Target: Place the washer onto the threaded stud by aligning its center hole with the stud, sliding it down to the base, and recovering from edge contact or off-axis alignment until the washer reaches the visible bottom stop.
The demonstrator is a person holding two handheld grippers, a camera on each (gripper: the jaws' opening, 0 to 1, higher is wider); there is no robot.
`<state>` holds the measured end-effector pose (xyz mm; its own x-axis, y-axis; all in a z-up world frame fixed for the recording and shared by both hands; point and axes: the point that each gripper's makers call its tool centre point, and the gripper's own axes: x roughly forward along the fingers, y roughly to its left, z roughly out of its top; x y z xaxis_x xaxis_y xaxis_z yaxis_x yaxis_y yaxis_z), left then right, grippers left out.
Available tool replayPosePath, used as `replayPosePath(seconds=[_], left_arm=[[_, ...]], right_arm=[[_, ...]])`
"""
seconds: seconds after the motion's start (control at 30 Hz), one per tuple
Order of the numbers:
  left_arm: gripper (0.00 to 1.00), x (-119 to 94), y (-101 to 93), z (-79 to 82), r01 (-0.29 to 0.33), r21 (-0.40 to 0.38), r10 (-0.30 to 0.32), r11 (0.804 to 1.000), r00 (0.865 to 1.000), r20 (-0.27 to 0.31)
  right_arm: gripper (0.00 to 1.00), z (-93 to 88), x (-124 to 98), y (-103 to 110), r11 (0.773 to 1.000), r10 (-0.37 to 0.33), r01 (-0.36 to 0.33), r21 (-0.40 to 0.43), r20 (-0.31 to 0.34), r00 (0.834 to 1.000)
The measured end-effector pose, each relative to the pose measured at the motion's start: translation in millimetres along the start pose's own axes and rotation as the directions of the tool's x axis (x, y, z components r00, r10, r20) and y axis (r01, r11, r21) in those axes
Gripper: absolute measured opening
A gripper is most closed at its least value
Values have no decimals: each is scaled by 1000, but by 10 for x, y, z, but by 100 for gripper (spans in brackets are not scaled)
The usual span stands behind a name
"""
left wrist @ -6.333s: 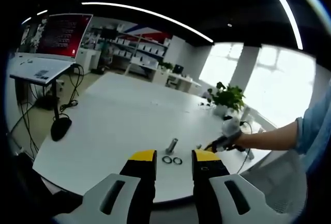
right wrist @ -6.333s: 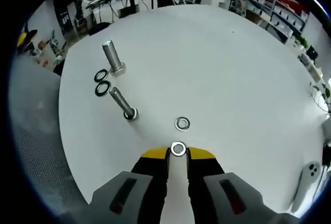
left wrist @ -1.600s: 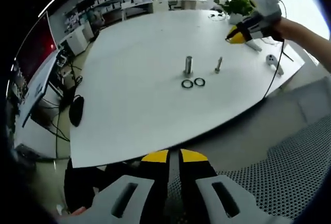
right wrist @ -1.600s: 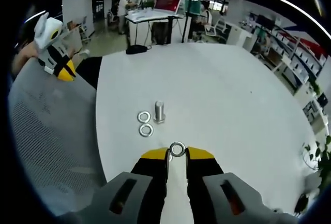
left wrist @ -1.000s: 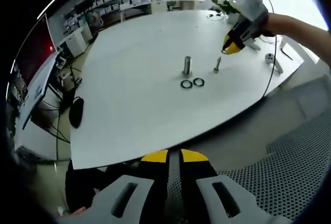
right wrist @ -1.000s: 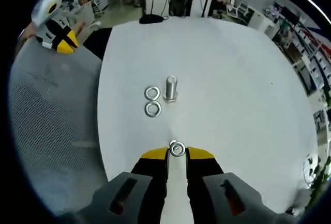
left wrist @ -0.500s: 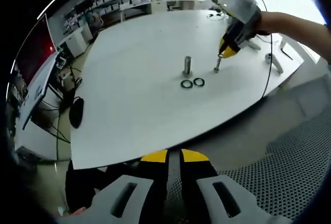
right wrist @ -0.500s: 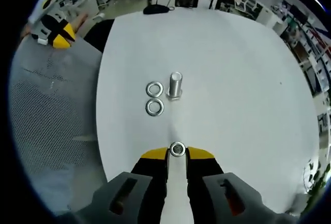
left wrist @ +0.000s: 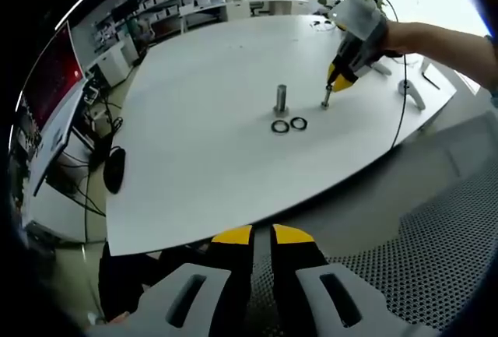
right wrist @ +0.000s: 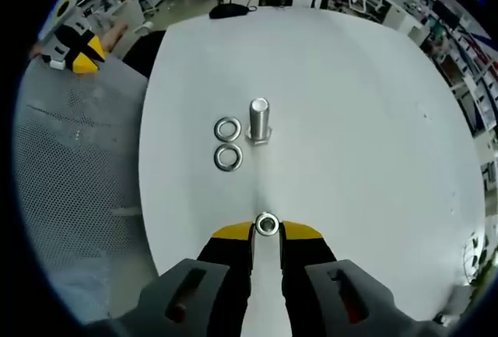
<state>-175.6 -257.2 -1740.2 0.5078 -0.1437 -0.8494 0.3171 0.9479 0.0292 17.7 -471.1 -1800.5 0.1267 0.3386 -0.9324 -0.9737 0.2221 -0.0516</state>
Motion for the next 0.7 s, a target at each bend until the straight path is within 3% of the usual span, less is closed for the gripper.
replayPosePath(seconds=[0.7], left_arm=[[6, 2, -4, 2, 3, 2, -3, 1000, 1000, 0]], right_arm=[[14, -126, 305, 0, 1000, 7, -6, 12, -68, 998]])
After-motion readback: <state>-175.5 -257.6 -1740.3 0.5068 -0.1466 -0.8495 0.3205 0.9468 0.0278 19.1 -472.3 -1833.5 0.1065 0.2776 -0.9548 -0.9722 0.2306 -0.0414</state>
